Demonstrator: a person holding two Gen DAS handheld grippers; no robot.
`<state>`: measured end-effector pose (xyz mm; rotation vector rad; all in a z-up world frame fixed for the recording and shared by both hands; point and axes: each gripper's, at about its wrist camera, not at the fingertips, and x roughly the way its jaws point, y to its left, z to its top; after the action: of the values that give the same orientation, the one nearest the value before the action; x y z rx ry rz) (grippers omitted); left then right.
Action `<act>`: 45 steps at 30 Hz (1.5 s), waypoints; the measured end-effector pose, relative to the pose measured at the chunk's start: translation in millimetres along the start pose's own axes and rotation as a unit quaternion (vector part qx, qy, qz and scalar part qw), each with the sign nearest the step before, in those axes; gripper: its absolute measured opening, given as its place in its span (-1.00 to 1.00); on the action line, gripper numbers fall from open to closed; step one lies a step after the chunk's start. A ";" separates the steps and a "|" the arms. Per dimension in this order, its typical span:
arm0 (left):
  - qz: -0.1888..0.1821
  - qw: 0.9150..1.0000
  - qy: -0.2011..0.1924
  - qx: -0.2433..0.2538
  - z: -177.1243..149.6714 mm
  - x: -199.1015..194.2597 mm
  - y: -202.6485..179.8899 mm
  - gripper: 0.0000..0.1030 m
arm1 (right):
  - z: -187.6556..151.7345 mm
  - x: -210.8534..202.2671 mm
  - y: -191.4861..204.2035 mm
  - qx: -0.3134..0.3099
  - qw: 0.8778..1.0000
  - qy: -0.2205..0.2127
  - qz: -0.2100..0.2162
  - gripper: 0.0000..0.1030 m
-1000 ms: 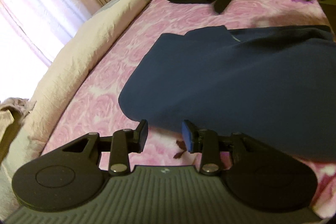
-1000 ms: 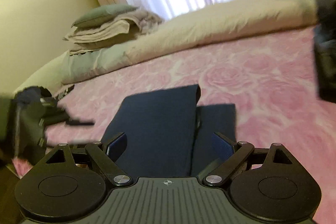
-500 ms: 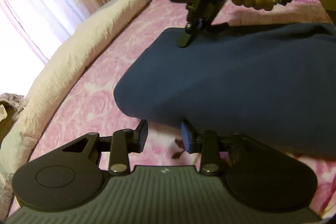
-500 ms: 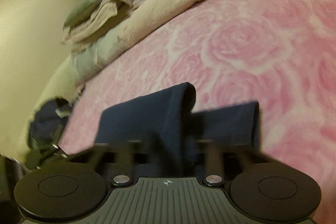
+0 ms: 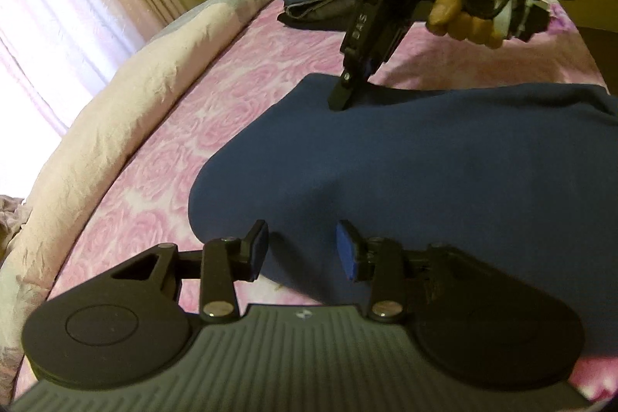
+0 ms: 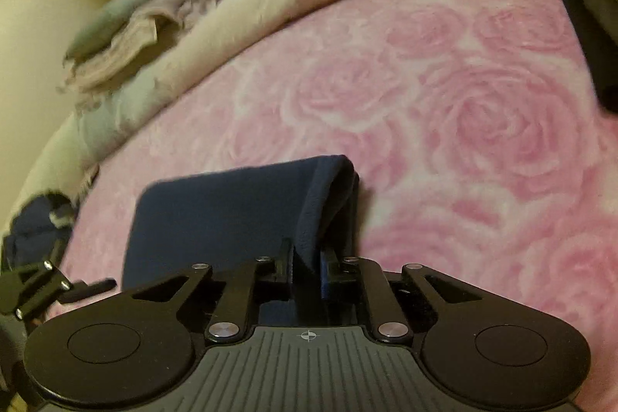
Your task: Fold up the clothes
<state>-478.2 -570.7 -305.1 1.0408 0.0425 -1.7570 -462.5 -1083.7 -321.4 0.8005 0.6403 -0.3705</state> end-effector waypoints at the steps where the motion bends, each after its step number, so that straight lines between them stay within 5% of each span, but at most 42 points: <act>1: 0.003 1.000 0.003 0.007 1.0 -1.8 -0.5 -0.33 | -0.9 -4.0 0.9 0.002 1.000 -0.009 -0.004 -0.53; 3: 0.007 1.000 0.003 0.012 2.2 -6.1 2.0 -0.31 | -3.5 -15.9 7.3 -0.015 0.999 -0.035 -0.024 0.41; 4: 0.009 1.000 0.001 0.011 2.3 -8.5 4.9 -0.31 | -7.0 -25.4 15.0 -0.032 0.998 -0.047 -0.033 0.47; 10: 0.012 1.000 0.003 0.000 13.9 -0.2 27.0 -0.32 | -52.1 -71.5 69.1 -0.116 0.988 -0.099 -0.025 0.46; 18: -0.054 0.996 0.063 -0.043 23.4 60.8 55.0 -0.30 | -150.3 -25.6 143.3 -0.274 0.961 -0.021 0.016 0.46; 23: -0.041 0.997 0.053 -0.033 22.8 57.0 51.5 -0.30 | -164.3 -16.4 134.6 -0.265 0.964 -0.010 0.012 0.46; 30: -0.021 0.997 0.044 -0.054 12.9 26.6 42.3 -0.34 | -184.8 -59.7 90.6 -0.191 0.980 -0.005 -0.061 0.46; 33: -0.016 0.997 0.048 -0.053 1.5 12.0 32.0 -0.34 | -202.2 -83.3 77.7 -0.157 0.986 -0.018 -0.061 0.46; 38: -0.007 0.997 0.056 -0.054 -16.5 -15.4 24.3 -0.33 | -217.8 -101.0 87.7 -0.133 0.984 -0.020 -0.115 0.47; 45: 0.027 0.997 0.049 -0.052 -47.0 -64.8 23.3 -0.24 | -242.5 -89.6 162.1 -0.208 0.966 -0.061 -0.143 0.47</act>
<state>-425.9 -510.0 -281.9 1.0411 0.1642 -1.6376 -537.2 -788.5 -301.8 0.2799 0.6890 -0.5226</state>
